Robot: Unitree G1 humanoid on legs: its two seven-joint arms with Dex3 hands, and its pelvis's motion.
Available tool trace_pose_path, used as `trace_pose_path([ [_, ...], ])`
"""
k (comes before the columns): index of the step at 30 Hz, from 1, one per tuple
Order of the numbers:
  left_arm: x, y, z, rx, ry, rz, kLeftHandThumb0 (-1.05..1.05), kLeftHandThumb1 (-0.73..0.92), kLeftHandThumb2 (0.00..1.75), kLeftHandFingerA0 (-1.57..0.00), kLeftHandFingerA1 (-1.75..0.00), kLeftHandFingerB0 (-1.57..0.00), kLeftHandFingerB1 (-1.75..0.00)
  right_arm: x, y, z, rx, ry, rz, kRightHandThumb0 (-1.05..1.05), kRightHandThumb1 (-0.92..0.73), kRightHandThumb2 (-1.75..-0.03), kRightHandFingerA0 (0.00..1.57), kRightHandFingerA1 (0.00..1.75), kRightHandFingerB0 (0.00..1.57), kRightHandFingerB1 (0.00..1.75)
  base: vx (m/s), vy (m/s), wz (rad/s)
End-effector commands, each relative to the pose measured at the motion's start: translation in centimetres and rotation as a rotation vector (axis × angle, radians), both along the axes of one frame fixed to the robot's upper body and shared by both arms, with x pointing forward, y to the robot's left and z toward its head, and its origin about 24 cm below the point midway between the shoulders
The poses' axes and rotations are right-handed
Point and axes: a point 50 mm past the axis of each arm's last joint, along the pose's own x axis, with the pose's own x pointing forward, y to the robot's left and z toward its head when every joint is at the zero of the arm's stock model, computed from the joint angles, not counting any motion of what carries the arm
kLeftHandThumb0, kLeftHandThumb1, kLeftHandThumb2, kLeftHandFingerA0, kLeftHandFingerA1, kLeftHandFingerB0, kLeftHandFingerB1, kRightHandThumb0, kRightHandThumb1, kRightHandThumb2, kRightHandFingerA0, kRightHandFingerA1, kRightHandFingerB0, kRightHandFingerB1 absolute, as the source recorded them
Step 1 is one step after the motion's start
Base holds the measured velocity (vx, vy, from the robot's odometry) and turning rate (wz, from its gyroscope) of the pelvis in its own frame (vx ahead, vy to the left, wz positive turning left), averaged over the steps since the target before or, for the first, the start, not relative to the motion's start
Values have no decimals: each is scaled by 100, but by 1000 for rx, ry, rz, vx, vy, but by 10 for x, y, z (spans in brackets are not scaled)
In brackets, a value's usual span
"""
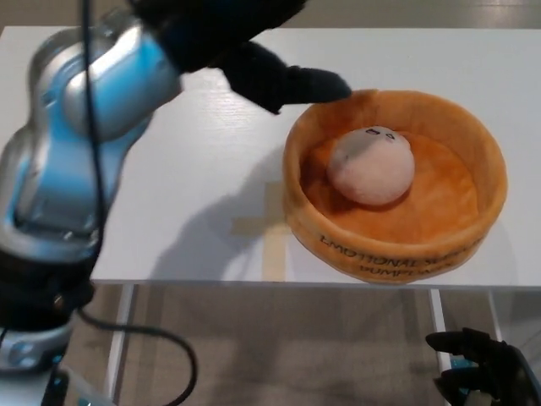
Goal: Use the left hand to pick up the pink round toy on the left and place it inside the orange plate on the desk.
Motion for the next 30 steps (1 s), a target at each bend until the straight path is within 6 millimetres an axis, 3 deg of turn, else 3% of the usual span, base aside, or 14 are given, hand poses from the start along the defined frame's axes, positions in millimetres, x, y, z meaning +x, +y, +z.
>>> trace_pose_path([
  [1, -103, 58, -3, 6, 80, -367, 1, 64, 60, -8, -34, -29, -33, -9, -7, -5, -12, 31, -21, -12, -63, -58, 59, 55, 59, 48, 0, 0, 0],
  [5, -112, 80, -9, 45, 179, -328, -10, 61, 58, -23, -34, -46, -34, -9, -7, -5, -20, 26, -21, -13, -63, -58, 60, 56, 59, 48, 0, 0, 0],
  [11, -117, 99, -21, 46, 302, -325, -23, 59, 65, -37, -42, -51, -41, -12, -7, -7, -11, 25, -36, -10, -63, -58, 60, 54, 59, 48, 0, 0, 0],
  [17, -116, 119, -51, 24, 448, -292, -23, 57, 63, -34, -40, -48, -39, -15, -6, -6, -16, -19, -63, -10, -63, -58, 58, 53, 58, 47, 0, 0, 0],
  [23, -117, 127, -74, 18, 579, -246, -17, 58, 57, -36, -38, -45, -34, -18, -6, -7, -9, -25, -84, -11, -64, -58, 57, 53, 57, 47, 0, 0, 0],
  [24, -114, 131, -87, 10, 621, -222, -17, 40, 87, -17, -51, -24, -51, -18, -6, -8, -9, -25, -82, -11, -63, -58, 57, 53, 56, 47, 0, 0, 0],
  [27, -109, 136, -106, 11, 689, -178, -16, 40, 87, -18, -52, -22, -51, -18, -7, -7, 1, -30, -94, -10, -62, -58, 59, 54, 57, 47, 0, 0, 0],
  [28, -108, 137, -110, 11, 707, -174, -5, 37, 84, -24, -55, -27, -52, -19, -6, -8, 3, -30, -98, -11, -63, -58, 58, 54, 56, 47, 0, 0, 0],
  [30, -107, 138, -116, 19, 744, -160, -16, 40, 87, -18, -52, -24, -51, -19, -6, -8, 5, -32, -101, -10, -62, -58, 58, 54, 56, 48, 0, 0, 0],
])
